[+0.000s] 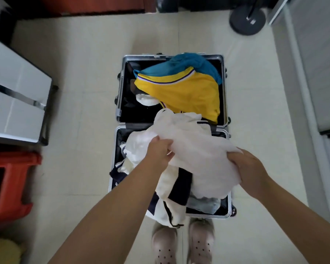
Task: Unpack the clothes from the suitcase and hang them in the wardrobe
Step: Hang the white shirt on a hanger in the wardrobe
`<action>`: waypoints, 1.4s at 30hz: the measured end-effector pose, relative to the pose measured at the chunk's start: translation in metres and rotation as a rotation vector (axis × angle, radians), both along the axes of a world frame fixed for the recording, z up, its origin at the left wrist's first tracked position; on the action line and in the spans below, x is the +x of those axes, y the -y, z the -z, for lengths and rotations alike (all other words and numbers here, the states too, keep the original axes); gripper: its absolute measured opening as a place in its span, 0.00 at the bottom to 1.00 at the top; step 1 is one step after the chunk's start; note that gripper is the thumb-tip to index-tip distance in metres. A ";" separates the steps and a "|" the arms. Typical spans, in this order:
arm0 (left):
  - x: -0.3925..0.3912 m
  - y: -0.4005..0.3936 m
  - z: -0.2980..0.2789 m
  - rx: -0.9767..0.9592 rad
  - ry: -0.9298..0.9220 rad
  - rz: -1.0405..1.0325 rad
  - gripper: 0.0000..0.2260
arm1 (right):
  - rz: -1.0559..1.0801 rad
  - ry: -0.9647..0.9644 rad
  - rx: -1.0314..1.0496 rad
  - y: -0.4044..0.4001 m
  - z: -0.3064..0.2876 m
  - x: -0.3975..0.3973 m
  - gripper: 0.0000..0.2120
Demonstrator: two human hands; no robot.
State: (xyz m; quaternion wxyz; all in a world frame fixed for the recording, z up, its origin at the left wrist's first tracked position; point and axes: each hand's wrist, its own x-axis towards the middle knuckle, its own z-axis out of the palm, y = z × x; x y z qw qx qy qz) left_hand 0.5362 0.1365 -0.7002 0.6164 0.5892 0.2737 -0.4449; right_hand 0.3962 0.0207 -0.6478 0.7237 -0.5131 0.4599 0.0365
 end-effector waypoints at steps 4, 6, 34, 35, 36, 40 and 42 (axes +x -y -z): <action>0.004 -0.005 -0.055 0.001 0.069 0.051 0.14 | 0.180 -0.033 -0.049 0.000 -0.039 -0.011 0.11; 0.007 -0.010 -0.087 -0.038 0.102 0.065 0.11 | 0.242 -0.041 -0.049 -0.001 -0.062 -0.019 0.11; 0.033 -0.049 -0.660 -0.584 0.993 0.159 0.10 | 0.242 0.633 -0.907 -0.019 -0.631 -0.005 0.09; 0.027 -0.053 -0.681 -0.573 1.081 0.203 0.11 | 0.285 0.648 -0.953 -0.023 -0.649 -0.014 0.11; 0.021 -0.054 -0.697 -0.528 1.191 0.251 0.12 | 0.326 0.648 -0.996 -0.025 -0.663 -0.022 0.13; -0.015 -0.062 -0.754 -0.137 1.844 0.414 0.08 | 0.499 0.687 -1.092 -0.042 -0.722 -0.063 0.12; -0.032 -0.066 -0.765 -0.048 2.153 0.449 0.11 | 0.543 0.707 -1.138 -0.046 -0.742 -0.085 0.13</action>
